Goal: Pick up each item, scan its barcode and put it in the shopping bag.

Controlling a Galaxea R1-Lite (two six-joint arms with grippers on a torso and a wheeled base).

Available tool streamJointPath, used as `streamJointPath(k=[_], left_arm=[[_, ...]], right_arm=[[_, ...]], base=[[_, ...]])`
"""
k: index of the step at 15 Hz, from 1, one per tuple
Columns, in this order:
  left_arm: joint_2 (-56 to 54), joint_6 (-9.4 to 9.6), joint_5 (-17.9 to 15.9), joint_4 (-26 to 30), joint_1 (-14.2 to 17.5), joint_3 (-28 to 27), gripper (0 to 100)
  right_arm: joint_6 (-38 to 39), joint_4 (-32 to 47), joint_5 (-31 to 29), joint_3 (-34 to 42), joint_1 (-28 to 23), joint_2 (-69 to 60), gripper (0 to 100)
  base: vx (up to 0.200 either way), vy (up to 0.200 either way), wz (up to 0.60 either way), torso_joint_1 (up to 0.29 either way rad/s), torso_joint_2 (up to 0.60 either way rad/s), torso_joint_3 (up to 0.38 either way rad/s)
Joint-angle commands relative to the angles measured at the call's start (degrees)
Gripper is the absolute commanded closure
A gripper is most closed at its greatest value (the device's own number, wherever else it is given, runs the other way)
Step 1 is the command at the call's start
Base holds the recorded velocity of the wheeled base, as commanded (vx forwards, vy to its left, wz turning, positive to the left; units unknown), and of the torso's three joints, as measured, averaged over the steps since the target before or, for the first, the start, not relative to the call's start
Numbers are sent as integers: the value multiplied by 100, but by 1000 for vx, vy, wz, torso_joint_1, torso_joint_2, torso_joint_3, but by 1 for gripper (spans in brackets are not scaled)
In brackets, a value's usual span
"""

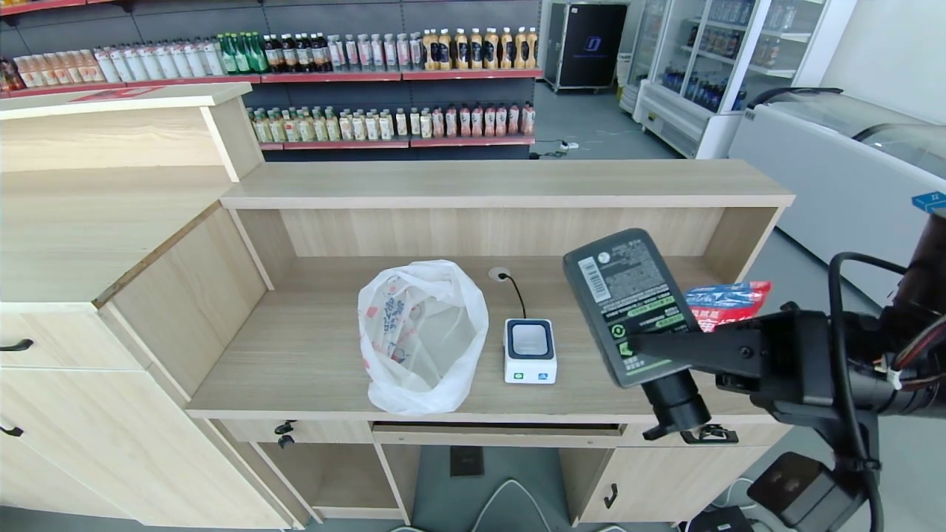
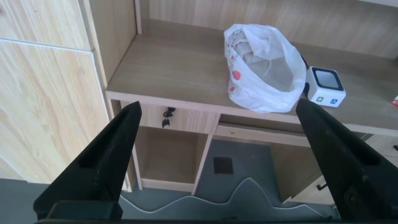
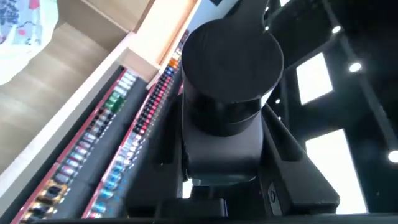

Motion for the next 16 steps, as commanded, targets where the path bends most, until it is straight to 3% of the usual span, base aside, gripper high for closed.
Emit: streamJointPath(k=[1,5,12,16], left_arm=[[-2,-2,0,-2,1,0,0],[-2,-2,0,-2,1,0,0],[-2,-2,0,-2,1,0,0],[-2,-2,0,-2,1,0,0]], right_arm=[[-235,8,-7,110,601,-54,100],[-270,298,-7,92,760,-634,100],[-1105,2610,327,83,610,-1733,100],[-1122,2662,327,39,610,-1733,100]], base=[[0,0,0,0,0,0],[0,0,0,0,0,0],[0,0,0,0,0,0],[0,0,0,0,0,0]])
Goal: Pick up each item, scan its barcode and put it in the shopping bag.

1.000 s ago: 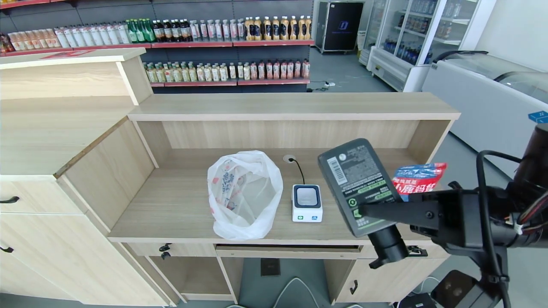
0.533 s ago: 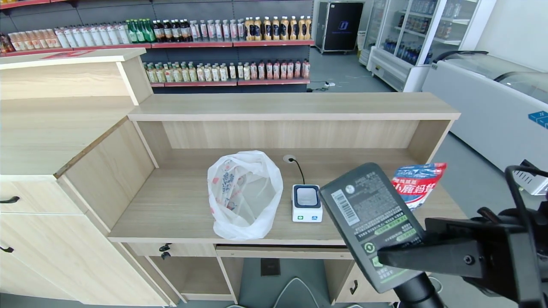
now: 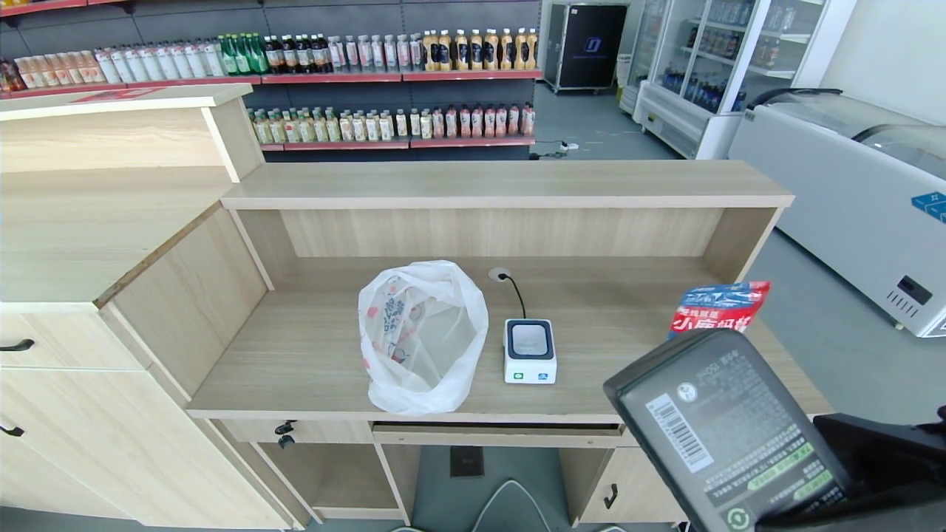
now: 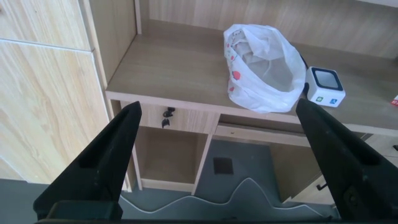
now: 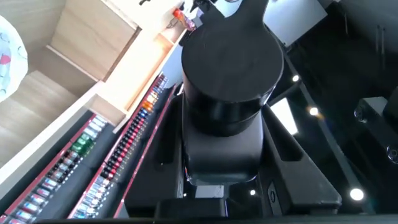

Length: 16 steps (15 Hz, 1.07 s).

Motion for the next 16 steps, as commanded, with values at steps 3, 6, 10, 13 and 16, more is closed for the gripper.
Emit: streamJointPath(k=[3,6,10,13,16], left_arm=[[-2,-3,0,-2,4,0,0],[-2,-3,0,-2,4,0,0],[-2,-3,0,-2,4,0,0],[-2,-3,0,-2,4,0,0],[-2,-3,0,-2,4,0,0]], right_arm=[[6,25,2,-24,5,-45,100],[14,86,2,-15,-13,-133,100],[14,210,2,-7,-13,-194,100],[-21,412,11,2,-13,-291,100],[-38,412,63,11,-13,-300,100]], base=[[0,0,0,0,0,0],[0,0,0,0,0,0],[0,0,0,0,0,0],[0,0,0,0,0,0],[0,0,0,0,0,0]])
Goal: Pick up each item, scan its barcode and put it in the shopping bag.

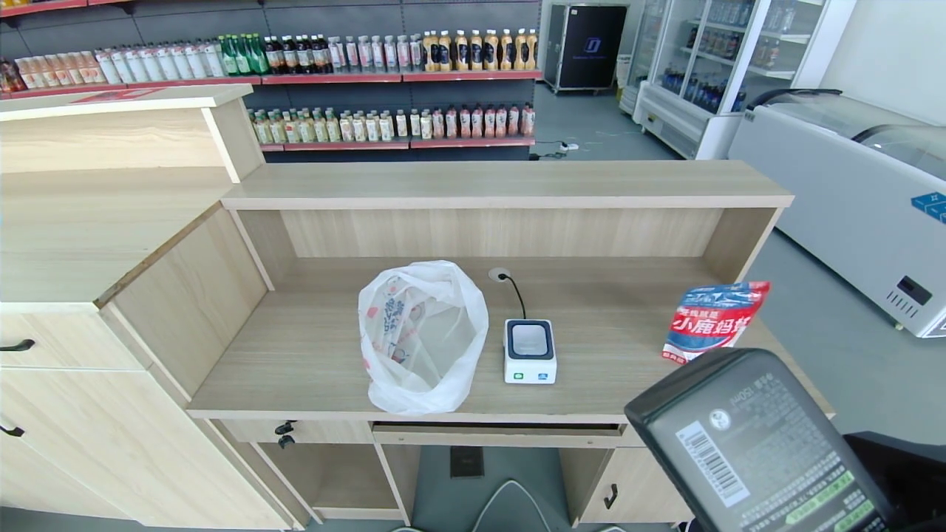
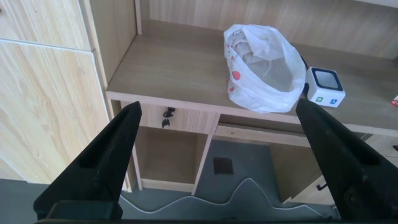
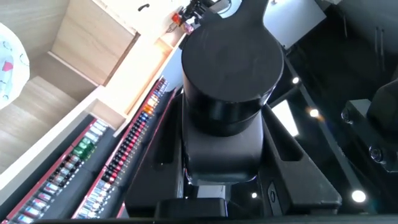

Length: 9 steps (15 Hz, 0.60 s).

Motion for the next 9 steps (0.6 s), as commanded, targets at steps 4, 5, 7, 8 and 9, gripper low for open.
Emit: streamJointPath(k=[4,5,7,8,9], left_arm=[[-2,-2,0,-2,4,0,0],[-2,-2,0,-2,4,0,0],[-2,-2,0,-2,4,0,0],[-2,-2,0,-2,4,0,0],[-2,-2,0,-2,4,0,0]], right_arm=[[-5,-4,3,-9,3,-26,100],[-5,-4,3,-9,3,-26,100],[-5,5,11,0,3,-26,100],[12,31,3,0,-15,-17,100],[311,31,3,-97,-261,70,100]], base=[[0,0,0,0,0,0],[0,0,0,0,0,0],[0,0,0,0,0,0],[0,0,0,0,0,0],[0,0,0,0,0,0]])
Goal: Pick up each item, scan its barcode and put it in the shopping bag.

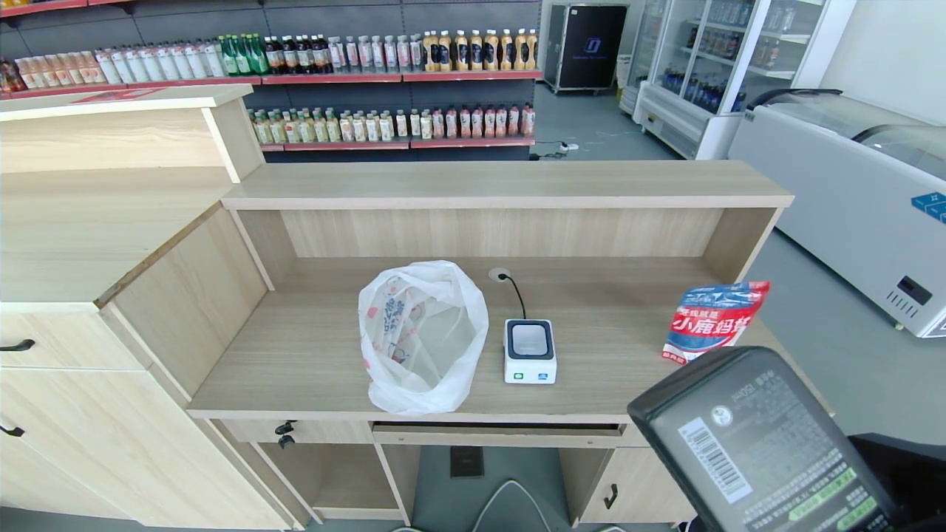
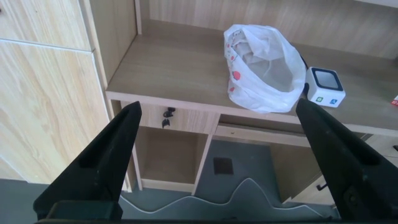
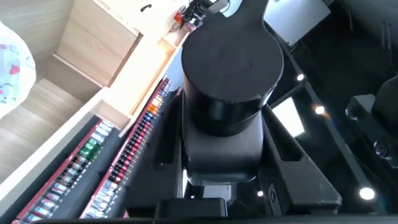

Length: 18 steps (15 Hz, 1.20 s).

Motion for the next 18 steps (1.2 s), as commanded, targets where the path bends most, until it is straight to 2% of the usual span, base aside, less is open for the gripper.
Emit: streamJointPath(k=[1,2,3,4,5,6,7,12,13,15,16,18], left_arm=[[-2,-2,0,-2,-1,0,0],[-2,-2,0,-2,-1,0,0],[-2,-2,0,-2,-1,0,0],[-2,-2,0,-2,-1,0,0],[-2,-2,0,-2,-1,0,0],[-2,-2,0,-2,-1,0,0],[-2,-2,0,-2,-1,0,0],[-2,-2,0,-2,-1,0,0],[-2,-2,0,-2,-1,0,0],[-2,-2,0,-2,-1,0,0],[-2,-2,0,-2,-1,0,0],[-2,-2,0,-2,-1,0,0]], right_arm=[[730,-19,-53,-149,-721,178,100],[1390,-19,-97,-149,-1345,266,100],[2559,-19,-369,-123,-2364,301,100],[3640,7,-870,-131,-3059,222,100],[4228,7,-1081,-105,-3270,187,100],[5529,-10,-1169,-44,-3639,169,100],[6136,-28,-1134,-26,-3788,143,100],[7560,-19,-1107,18,-4113,28,100],[7735,7,-1090,27,-4113,11,100],[8843,-45,-1090,18,-4193,-139,100],[9449,-45,-1362,-158,-4236,-191,100],[10504,-37,-2443,-694,-4245,222,100]], base=[[0,0,0,0,0,0],[0,0,0,0,0,0],[0,0,0,0,0,0],[0,0,0,0,0,0],[0,0,0,0,0,0],[0,0,0,0,0,0],[0,0,0,0,0,0],[0,0,0,0,0,0],[0,0,600,2,-2,2],[0,0,600,2,5,2],[0,0,600,-2,2,2],[0,0,600,2,10,0]])
